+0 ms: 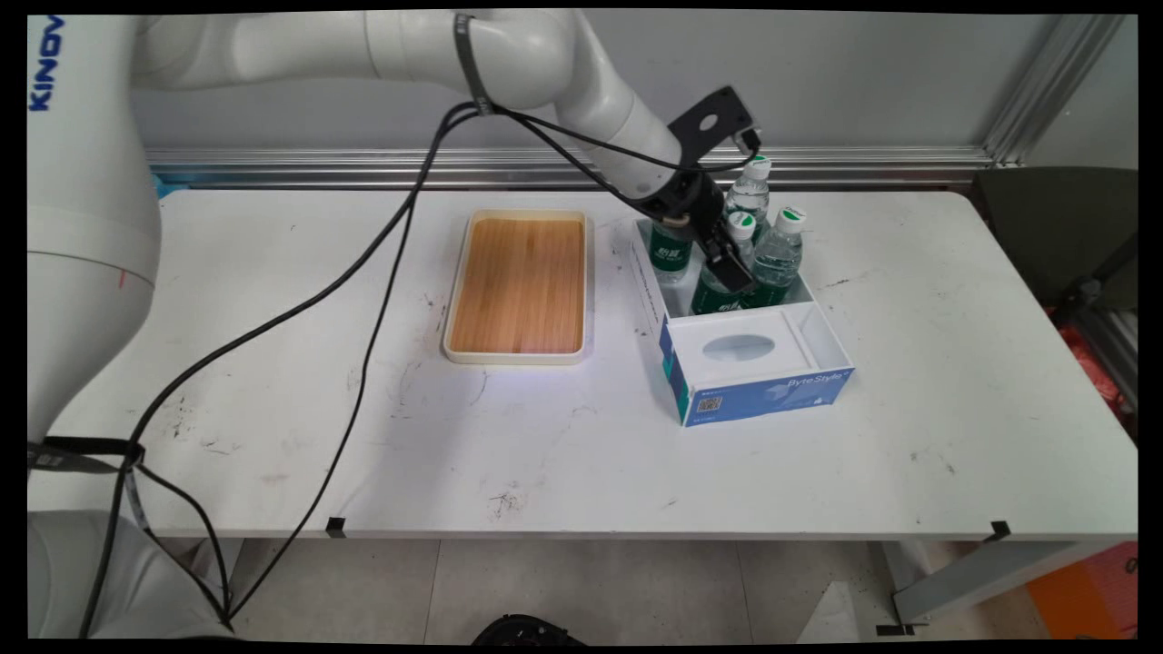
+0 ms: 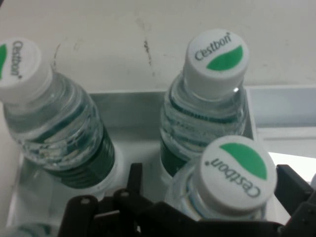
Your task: Pick up the green bottle from the white box, then place the picked object on the tray
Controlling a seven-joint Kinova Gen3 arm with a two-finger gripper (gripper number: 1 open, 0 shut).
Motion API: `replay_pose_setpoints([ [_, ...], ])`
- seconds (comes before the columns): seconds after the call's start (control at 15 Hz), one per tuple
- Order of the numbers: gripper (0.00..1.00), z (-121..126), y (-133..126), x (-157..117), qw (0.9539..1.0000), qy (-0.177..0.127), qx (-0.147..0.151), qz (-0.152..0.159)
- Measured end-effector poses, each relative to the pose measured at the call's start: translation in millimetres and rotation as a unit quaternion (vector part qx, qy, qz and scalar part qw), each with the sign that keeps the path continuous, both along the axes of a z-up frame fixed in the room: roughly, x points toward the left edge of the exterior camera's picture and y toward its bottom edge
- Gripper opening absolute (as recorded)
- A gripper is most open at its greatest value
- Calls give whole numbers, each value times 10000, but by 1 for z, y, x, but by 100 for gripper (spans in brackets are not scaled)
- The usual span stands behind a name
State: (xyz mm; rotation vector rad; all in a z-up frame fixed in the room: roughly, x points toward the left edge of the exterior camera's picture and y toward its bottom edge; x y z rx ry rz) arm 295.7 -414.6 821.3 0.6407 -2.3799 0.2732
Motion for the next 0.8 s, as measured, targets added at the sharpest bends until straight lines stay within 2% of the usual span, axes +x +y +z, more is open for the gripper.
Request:
replay_pose_setpoints([
  [0.13, 100, -4, -4, -5, 10000, 1, 12, -4],
  [0.2, 0, -6, -6, -7, 10000, 2, 25, -5],
  [0.53, 0, -6, -9, -9, 9999, 22, 102, -54],
  [0.8, 0, 6, -5, 0, 9999, 70, 130, -70],
])
